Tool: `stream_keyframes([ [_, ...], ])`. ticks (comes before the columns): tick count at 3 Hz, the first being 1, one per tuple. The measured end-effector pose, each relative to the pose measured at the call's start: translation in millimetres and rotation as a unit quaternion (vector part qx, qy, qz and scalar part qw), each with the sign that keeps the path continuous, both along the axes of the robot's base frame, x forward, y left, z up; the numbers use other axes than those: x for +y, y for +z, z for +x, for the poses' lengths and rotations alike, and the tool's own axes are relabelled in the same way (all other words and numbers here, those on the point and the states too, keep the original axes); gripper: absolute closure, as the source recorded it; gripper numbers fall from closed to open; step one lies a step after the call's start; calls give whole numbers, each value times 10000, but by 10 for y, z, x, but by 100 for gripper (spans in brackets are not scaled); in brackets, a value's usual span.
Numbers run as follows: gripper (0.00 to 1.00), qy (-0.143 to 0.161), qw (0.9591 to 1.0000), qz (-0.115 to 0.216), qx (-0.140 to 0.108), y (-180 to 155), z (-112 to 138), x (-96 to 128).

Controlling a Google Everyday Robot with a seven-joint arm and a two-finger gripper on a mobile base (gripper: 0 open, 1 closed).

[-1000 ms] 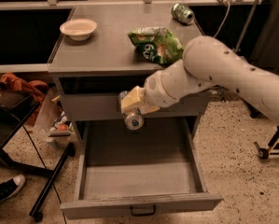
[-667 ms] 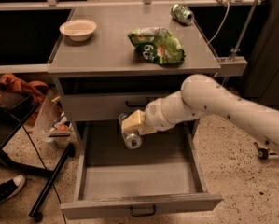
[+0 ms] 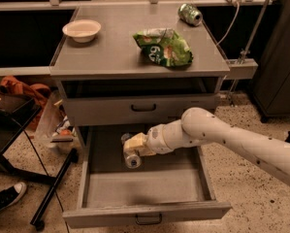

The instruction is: Place redbull can into middle drawer

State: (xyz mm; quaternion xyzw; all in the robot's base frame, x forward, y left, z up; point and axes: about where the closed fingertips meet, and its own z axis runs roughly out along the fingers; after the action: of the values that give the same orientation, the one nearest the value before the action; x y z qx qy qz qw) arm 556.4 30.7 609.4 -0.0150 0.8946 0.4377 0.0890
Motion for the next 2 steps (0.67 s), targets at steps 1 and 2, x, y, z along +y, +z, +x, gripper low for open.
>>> stream_keyframes([
  [1,100,-186,9997,-146,20,-236,105,-71],
  [2,100,-283,9992,-179,211,-695,266,-141],
])
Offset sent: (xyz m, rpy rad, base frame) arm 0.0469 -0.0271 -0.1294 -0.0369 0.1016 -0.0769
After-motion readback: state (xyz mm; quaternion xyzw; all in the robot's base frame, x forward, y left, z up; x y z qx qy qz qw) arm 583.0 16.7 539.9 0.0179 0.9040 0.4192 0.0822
